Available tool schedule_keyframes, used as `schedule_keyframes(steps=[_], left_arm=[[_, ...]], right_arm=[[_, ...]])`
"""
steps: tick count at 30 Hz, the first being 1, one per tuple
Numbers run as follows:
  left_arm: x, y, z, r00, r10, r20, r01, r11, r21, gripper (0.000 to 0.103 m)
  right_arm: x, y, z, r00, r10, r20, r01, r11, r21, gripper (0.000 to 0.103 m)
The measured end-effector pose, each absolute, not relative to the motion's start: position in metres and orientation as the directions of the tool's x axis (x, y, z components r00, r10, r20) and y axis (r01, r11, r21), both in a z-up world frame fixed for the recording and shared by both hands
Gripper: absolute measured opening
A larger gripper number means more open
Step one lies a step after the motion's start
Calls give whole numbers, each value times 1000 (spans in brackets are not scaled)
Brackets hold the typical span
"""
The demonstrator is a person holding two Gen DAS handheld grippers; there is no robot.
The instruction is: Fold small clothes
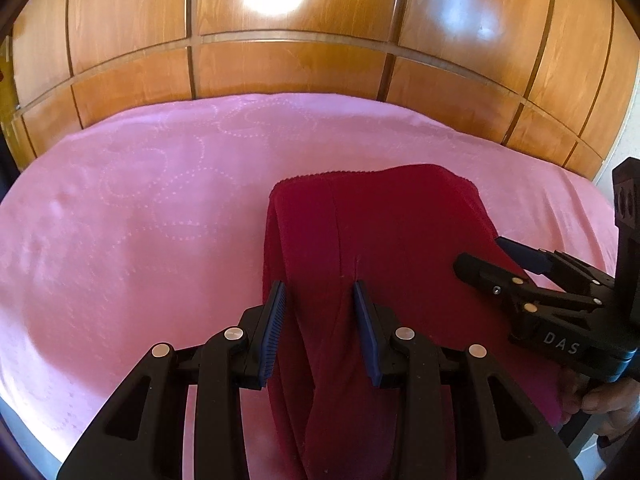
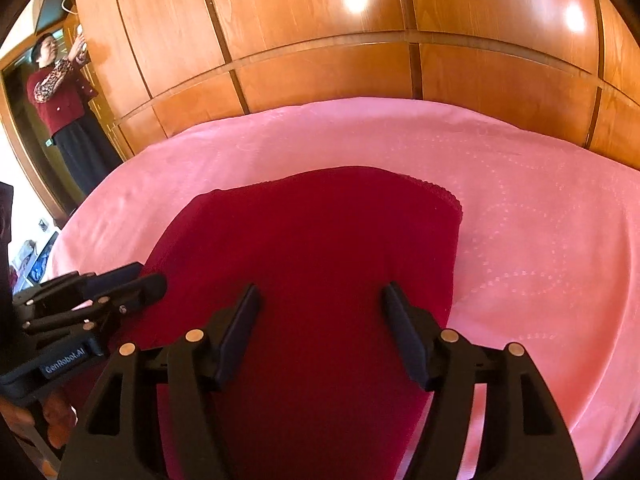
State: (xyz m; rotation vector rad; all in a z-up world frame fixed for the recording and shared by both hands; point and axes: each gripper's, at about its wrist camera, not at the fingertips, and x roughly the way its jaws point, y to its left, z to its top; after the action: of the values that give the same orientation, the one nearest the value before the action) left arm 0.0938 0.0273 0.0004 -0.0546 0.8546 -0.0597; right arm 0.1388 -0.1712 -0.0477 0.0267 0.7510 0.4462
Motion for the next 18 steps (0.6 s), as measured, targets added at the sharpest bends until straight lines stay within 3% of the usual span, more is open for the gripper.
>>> schedule_keyframes(steps=[2,13,18], left_arm=[[90,28,6,670,-76,-739,31,997,-74,46],[86,33,12,671,-53,-740,19,998,-54,46],[88,38,2,642,-72,-763,22,997,-76,46]], right_arm=[[140,-169,-49,643,406,-650,-389,904,180,72],[142,-178,-37,636,448,-628,-385,890,244,92],[147,-210,-40,613,480,-627,-332,877,346,94]])
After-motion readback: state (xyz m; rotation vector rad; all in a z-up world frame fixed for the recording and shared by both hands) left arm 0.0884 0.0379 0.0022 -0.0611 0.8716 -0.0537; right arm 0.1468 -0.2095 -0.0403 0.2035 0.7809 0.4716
